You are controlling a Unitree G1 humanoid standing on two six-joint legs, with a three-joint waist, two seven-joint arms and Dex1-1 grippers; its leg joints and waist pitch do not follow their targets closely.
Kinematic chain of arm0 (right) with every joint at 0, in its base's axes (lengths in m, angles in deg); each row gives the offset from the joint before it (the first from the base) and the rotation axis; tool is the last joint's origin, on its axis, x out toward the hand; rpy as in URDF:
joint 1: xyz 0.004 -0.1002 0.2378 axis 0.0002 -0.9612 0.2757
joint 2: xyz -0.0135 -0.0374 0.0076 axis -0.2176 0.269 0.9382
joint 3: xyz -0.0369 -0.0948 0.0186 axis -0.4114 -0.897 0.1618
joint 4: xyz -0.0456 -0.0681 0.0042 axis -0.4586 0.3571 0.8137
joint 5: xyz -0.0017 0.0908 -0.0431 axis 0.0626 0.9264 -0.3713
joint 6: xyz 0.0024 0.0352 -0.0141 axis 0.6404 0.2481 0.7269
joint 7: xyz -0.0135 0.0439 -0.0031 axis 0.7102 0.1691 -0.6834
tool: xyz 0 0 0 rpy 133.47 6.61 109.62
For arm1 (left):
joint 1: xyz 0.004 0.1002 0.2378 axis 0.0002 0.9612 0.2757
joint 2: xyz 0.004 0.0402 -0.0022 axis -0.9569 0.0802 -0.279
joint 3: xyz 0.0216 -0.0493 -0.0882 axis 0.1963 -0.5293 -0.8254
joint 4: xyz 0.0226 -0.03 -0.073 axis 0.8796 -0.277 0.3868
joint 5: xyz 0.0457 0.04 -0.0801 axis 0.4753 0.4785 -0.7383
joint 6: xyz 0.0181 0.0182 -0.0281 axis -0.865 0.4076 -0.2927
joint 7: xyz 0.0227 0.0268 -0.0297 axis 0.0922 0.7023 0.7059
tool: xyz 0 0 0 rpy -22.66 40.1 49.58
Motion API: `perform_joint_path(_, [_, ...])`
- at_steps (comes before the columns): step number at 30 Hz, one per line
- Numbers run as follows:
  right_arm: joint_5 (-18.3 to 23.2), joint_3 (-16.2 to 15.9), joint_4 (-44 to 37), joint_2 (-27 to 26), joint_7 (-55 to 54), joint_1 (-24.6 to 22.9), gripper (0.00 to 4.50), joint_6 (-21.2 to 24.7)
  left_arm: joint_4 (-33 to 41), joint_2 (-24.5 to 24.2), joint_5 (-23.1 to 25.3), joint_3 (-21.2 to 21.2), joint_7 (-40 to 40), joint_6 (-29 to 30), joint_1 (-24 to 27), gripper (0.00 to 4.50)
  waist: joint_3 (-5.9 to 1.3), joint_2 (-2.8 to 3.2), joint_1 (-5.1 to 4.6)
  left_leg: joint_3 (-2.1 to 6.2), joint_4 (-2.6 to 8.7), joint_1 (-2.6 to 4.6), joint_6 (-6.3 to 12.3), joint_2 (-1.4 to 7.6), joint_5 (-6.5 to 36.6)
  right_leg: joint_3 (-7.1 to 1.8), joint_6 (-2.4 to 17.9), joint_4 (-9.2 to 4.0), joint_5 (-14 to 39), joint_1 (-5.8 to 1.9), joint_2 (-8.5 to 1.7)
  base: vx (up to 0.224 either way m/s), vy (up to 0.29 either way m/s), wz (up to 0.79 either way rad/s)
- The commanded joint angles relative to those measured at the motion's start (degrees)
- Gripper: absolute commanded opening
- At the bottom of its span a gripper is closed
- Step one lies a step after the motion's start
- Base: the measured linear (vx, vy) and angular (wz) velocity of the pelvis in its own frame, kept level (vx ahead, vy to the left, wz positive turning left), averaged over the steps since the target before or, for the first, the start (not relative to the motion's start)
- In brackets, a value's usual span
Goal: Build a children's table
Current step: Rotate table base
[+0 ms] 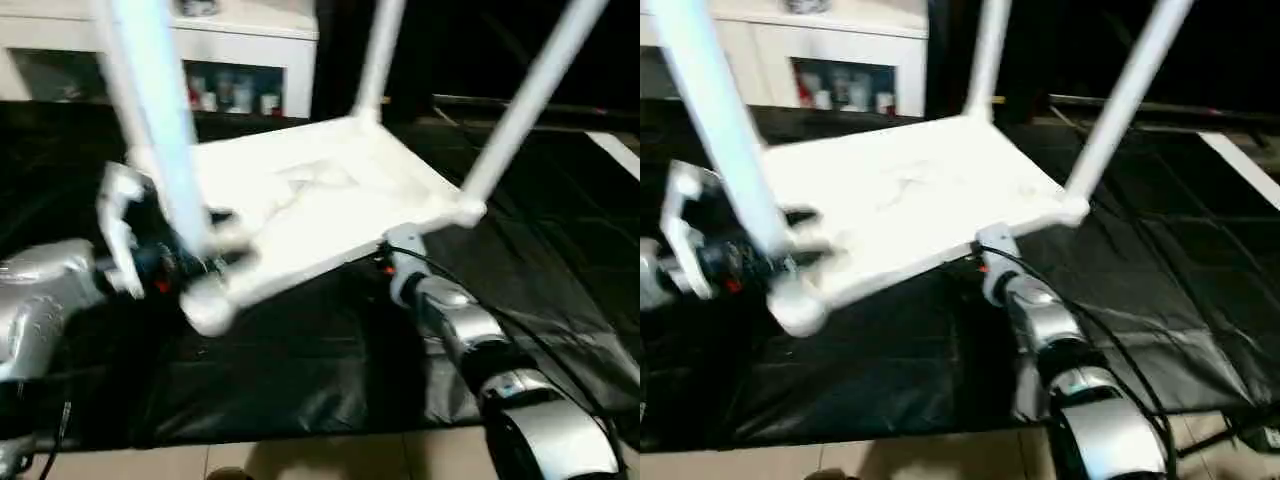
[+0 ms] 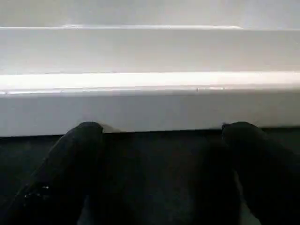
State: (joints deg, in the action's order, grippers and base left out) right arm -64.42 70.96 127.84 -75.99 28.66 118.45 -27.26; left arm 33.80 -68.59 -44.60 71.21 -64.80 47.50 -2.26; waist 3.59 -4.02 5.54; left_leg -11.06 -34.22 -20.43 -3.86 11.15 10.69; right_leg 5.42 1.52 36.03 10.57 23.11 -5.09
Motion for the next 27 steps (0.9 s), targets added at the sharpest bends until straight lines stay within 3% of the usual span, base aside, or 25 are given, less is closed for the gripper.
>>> perform_joint_path(1, [-0.25, -0.55, 0.13, -1.91, 0.96, 2.65, 4.5, -0.68, 5.68, 2.64, -3.63, 4.31, -0.92, 2.7, -0.88, 4.4, -3.56, 1.43, -0.02, 1.22, 4.93, 0.57, -4.26, 2.48, 15.12, -3.77, 10.58, -3.94, 14.77, -2.74, -4.06, 0.0, 0.0, 0.0])
perform_joint_path(5, [-0.59, -1.23, 1.37, -3.38, 1.9, 3.72, 4.5, -1.04, 7.86, 6.96, -6.12, 5.61, 2.11, 4.99, -3.34, 4.4, -3.67, 1.4, -0.59, 1.23, 4.72, 0.38, -4.3, 2.27, 14.53, -3.72, 10.76, -3.96, 14.03, -2.92, -3.89, 0.0, 0.0, 0.0])
perform_joint_path(7, [-0.8, -1.71, 1.95, -4.33, 3.23, 4.21, 4.5, -1.26, 8.42, 10.11, -9.61, 6.06, 3.54, 6.63, -4.91, 4.4, -3.67, 1.15, -0.9, 1.27, 4.69, -0.06, -3.92, 2.22, 13.77, -3.74, 10.48, -3.95, 14.11, -3.24, -3.95, 0.0, 0.0, 0.0])
perform_joint_path(10, [-1.56, -2.62, 2.23, -5.63, 4.86, 4.34, 4.5, -1.37, 8.72, 14.36, -11.85, 7.17, 5.29, 7.84, -6.7, 4.4, -3.81, 1.2, -1.25, 1.08, 4.45, 0.03, -3.61, 2.29, 12.15, -3.77, 11.25, -3.8, 11.41, -3.17, -3.74, 0.0, 0.0, 0.0])
perform_joint_path(17, [-2.72, -3.59, 2.61, -7.35, 6.62, 4.29, 4.5, -1.91, 9.05, 18.8, -11.82, 9.59, 6.28, 8.63, -8.73, 4.4, -3.74, 0.97, -1.46, 0.87, 4.27, 0.22, -2.91, 2.46, 10.62, -3.81, 10.97, -3.88, 10.83, -3.15, -3.44, 0.0, 0.0, 0.0])
perform_joint_path(21, [-3.7, -3.21, 3.52, -7.5, 3.26, 4.61, 4.5, -2.54, 4.34, 20.01, -3.94, 13.06, 10.0, 4.53, -10.73, 4.4, -3.68, 0.97, -1.52, 0.89, 4.34, 0.43, -3.05, 2.51, 11.51, -3.75, 10.65, -4.02, 11.4, -2.98, -3.32, 0.0, 0.0, 0.0])
perform_joint_path(23, [-3.73, -2.44, 4.12, -7.08, 0.94, 4.85, 4.5, -2.6, -0.28, 20.11, 1.98, 14.5, 13.1, 0.89, -12.18, 4.4, -3.5, 0.8, -1.55, 0.96, 4.39, 0.41, -2.98, 2.41, 12.71, -3.8, 9.14, -4.53, 14.45, -2.91, -3.32, 0.0, 0.0, 0.0])
perform_joint_path(25, [-4.03, -1.93, 4.65, -5.97, -1.61, 4.95, 4.5, -2.38, -4.29, 20.21, 5.34, 13.87, 15.76, -2.07, -13.58, 4.4, -3.62, 0.85, -1.43, 1.1, 4.38, 0.38, -3.4, 2.4, 12.73, -3.79, 7.77, -4.58, 16.19, -3.08, -3.47, 0.0, 0.0, 0.0])
perform_joint_path(27, [-4.33, -1.48, 4.83, -4.94, -2.99, 4.8, 4.5, -2.29, -6.19, 20.1, 6.34, 12.47, 17.14, -3.35, -14.4, 4.4, -3.77, 0.95, -1.36, 1.04, 4.34, 0.59, -3.69, 2.52, 12.5, -3.78, 8.21, -4.41, 14.92, -2.85, -3.47, 0.0, 0.0, 0.0])
